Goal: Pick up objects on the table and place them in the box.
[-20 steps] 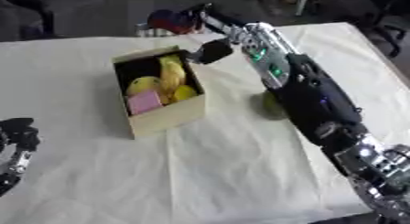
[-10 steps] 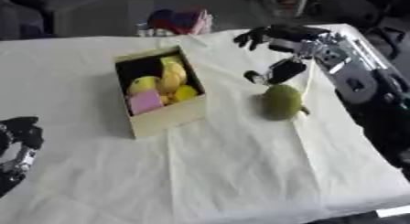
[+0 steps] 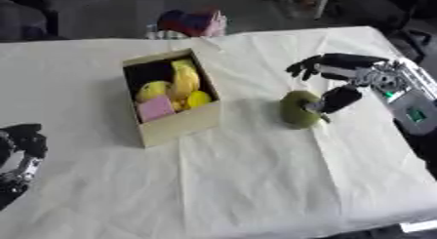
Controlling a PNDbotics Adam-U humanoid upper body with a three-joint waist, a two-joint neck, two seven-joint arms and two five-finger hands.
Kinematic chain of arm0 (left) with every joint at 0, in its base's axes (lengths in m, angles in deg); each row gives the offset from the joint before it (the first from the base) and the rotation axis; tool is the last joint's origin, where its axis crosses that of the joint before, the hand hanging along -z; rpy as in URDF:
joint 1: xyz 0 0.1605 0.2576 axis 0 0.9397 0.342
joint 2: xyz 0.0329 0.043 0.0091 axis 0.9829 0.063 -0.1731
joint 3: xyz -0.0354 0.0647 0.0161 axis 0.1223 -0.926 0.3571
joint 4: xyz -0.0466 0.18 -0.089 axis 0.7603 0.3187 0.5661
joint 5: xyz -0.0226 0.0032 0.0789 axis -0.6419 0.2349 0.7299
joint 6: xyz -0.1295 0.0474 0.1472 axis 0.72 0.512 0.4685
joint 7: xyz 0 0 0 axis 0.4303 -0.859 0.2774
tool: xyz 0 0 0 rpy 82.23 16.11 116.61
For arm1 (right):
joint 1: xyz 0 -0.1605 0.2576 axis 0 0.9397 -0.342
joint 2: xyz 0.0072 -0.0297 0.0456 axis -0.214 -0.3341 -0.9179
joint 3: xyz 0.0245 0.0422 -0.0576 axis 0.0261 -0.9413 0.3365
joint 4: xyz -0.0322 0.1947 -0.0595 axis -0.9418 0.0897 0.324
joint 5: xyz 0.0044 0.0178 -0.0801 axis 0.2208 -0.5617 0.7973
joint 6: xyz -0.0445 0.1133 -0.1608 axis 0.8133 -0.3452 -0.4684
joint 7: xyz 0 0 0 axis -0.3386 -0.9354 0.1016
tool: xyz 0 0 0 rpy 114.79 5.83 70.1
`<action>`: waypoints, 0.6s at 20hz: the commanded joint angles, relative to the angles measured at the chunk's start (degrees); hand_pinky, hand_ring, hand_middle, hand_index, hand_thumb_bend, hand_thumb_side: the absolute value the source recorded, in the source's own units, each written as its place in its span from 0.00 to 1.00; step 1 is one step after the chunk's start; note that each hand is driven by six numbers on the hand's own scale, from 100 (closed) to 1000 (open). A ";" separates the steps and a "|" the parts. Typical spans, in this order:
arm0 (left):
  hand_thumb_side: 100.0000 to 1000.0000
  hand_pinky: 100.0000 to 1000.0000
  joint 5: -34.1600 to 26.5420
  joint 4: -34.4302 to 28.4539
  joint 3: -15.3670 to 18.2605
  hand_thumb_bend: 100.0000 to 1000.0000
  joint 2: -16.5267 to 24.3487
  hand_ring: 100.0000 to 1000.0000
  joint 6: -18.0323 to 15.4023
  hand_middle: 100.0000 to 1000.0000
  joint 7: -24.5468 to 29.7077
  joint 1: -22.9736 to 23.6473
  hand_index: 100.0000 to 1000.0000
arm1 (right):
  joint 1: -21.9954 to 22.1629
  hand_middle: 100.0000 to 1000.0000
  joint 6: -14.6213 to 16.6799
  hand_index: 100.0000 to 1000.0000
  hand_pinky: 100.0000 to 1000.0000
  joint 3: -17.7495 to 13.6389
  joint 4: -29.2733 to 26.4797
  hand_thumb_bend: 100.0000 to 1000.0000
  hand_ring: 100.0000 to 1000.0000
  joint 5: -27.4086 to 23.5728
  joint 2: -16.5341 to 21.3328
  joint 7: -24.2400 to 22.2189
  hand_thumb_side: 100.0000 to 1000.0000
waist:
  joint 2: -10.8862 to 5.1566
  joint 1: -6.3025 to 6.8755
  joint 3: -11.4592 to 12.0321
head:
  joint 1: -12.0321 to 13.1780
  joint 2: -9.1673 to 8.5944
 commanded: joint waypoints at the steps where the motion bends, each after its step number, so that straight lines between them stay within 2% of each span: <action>1: 0.53 0.85 0.32 -0.54 0.56 0.15 1.11 0.58 -0.05 0.57 -0.10 -0.32 0.76 | -0.70 0.84 -0.48 0.96 0.86 -0.85 2.17 0.18 0.81 2.40 0.60 0.40 0.23 | -1.54 -0.59 0.13 | 0.14 0.22; 7: 0.53 0.85 0.29 -0.53 0.55 0.15 0.94 0.58 -0.06 0.57 -0.12 -0.34 0.76 | -1.92 0.84 0.47 0.93 0.86 0.13 6.69 0.13 0.82 8.75 -1.24 0.86 0.20 | -1.58 -0.40 0.41 | 0.11 0.22; 9: 0.53 0.85 0.31 -0.53 0.55 0.15 0.92 0.58 -0.07 0.57 -0.10 -0.35 0.76 | -2.17 0.78 0.85 0.87 0.85 0.34 7.61 0.08 0.80 10.64 -1.67 1.54 0.14 | -1.60 -0.42 0.50 | 0.12 0.22; 12: 0.53 0.85 0.35 -0.52 0.62 0.14 0.92 0.58 -0.06 0.57 -0.16 -0.35 0.76 | -2.61 0.55 0.56 0.64 0.82 0.05 7.99 0.00 0.72 13.15 -2.06 5.14 0.05 | -1.63 -0.40 0.64 | 0.19 0.22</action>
